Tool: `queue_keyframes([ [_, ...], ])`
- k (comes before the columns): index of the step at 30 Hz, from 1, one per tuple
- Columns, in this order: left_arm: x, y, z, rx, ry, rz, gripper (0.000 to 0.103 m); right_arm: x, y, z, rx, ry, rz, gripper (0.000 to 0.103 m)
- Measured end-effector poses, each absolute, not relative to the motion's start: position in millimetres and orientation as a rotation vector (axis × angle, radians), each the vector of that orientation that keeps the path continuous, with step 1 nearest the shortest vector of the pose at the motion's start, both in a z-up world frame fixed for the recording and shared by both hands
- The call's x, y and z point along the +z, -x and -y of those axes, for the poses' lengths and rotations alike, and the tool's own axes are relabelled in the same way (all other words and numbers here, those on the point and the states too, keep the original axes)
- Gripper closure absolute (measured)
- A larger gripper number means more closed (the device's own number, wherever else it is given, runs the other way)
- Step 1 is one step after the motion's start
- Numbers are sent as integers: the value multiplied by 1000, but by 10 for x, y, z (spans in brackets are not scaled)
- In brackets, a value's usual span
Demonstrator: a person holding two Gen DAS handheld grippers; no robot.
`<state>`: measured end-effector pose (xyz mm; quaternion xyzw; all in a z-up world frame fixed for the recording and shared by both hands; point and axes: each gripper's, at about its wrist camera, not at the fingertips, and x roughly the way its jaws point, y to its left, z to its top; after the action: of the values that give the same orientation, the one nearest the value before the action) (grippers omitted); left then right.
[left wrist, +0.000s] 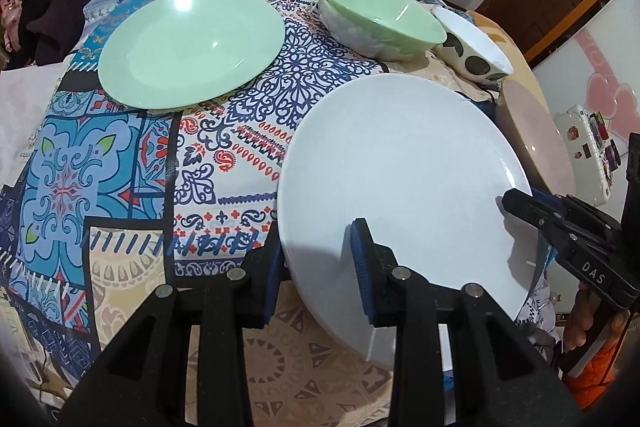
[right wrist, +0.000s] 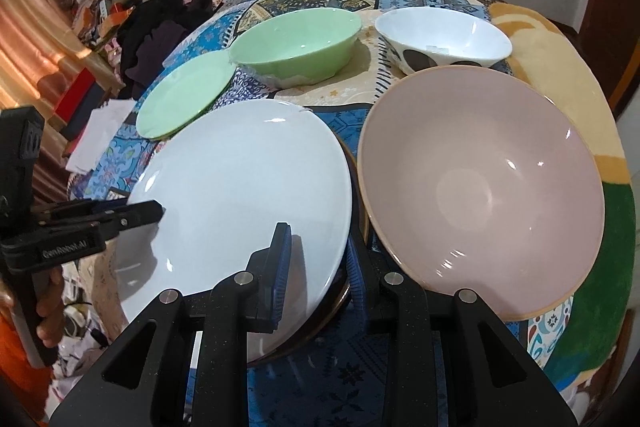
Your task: Organize plates and bowls
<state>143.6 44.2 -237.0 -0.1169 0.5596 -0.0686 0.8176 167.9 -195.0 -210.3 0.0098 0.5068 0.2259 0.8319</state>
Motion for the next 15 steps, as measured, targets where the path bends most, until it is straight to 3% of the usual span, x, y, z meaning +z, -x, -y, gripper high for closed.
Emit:
queue_keyframes([
  [15, -2238, -1336, -449, -153, 219, -1159, 69, -1911, -1569, 1971, 474, 30, -1022, 71],
])
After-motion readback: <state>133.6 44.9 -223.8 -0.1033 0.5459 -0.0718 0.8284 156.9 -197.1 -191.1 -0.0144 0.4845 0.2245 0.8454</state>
